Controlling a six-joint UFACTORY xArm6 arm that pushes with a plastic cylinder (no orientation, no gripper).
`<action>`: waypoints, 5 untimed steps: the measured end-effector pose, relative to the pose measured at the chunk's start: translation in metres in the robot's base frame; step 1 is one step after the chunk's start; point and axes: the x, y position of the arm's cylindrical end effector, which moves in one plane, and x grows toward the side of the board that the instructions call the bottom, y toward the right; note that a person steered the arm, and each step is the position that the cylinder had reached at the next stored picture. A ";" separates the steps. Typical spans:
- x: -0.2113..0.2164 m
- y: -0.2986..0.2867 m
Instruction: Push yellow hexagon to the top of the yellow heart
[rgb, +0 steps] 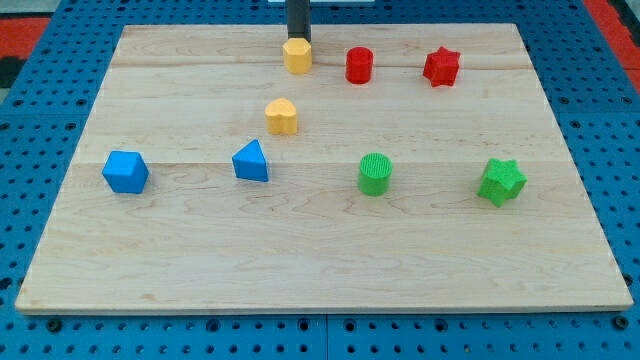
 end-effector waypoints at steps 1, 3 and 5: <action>0.013 0.006; 0.024 -0.010; 0.067 -0.012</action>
